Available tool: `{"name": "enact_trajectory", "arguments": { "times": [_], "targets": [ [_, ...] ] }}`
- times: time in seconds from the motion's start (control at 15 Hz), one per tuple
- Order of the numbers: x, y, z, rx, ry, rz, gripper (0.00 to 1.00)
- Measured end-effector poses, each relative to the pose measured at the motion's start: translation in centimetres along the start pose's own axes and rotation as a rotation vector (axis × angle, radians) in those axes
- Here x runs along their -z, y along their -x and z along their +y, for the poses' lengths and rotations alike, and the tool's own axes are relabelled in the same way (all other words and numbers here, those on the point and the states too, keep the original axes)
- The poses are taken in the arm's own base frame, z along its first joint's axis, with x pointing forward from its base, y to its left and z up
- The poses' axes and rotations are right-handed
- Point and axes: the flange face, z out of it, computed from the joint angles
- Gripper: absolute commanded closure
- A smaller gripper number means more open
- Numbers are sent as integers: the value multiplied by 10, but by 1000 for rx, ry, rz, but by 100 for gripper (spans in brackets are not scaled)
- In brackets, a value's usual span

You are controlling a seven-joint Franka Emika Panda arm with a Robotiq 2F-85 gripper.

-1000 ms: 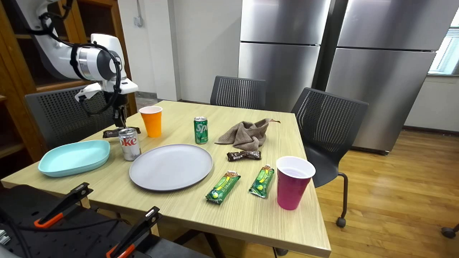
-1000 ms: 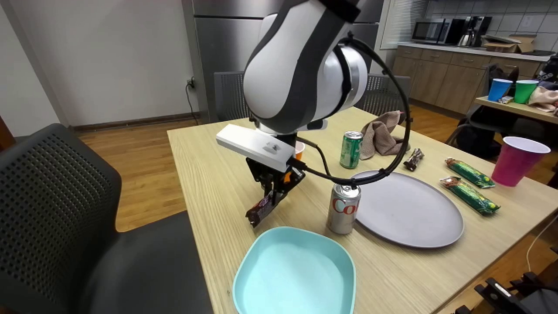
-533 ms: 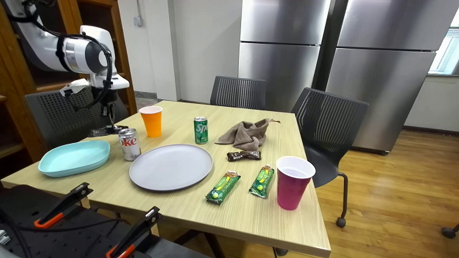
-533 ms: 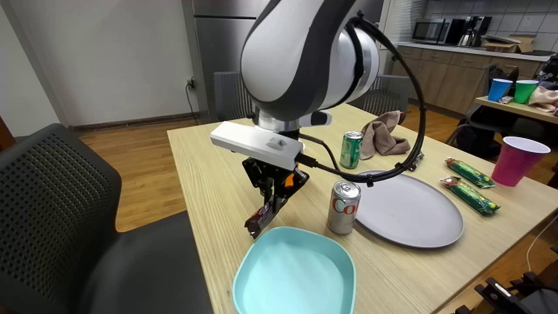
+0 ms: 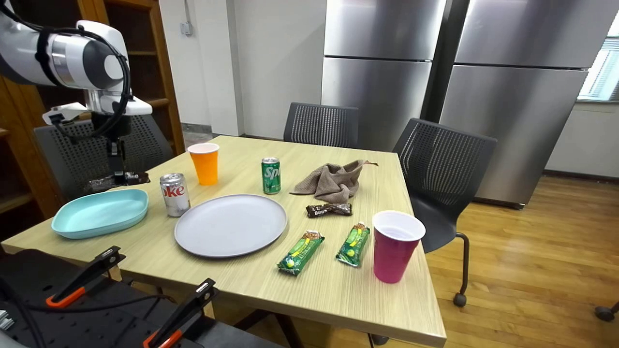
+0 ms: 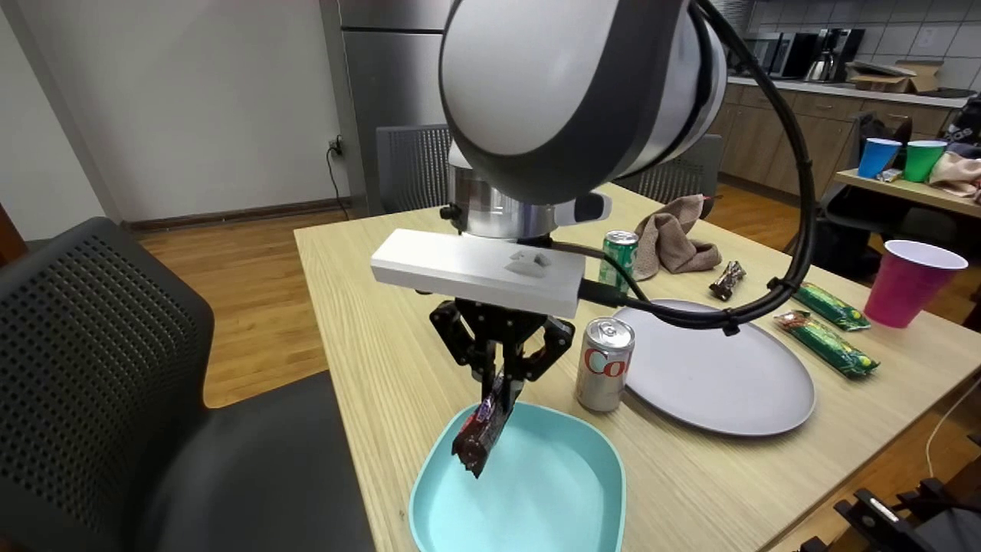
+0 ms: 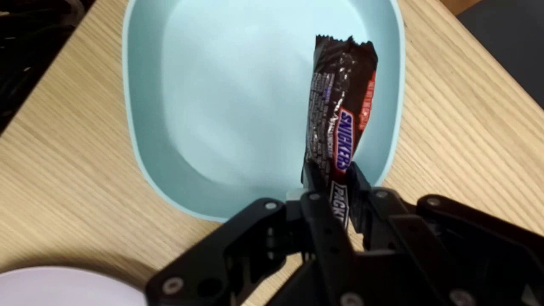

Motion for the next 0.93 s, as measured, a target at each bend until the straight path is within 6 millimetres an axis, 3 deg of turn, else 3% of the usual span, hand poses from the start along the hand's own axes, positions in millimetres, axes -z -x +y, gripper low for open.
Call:
{"name": "enact_trajectory", "arguments": {
  "times": [0.4, 0.47, 0.6, 0.93],
  "targets": [
    [-12, 19, 15, 62, 44, 2, 96],
    [-13, 20, 16, 66, 47, 2, 58],
    [-14, 22, 17, 69, 51, -1, 50],
    [-13, 29, 15, 83, 47, -3, 12]
  ]
}}
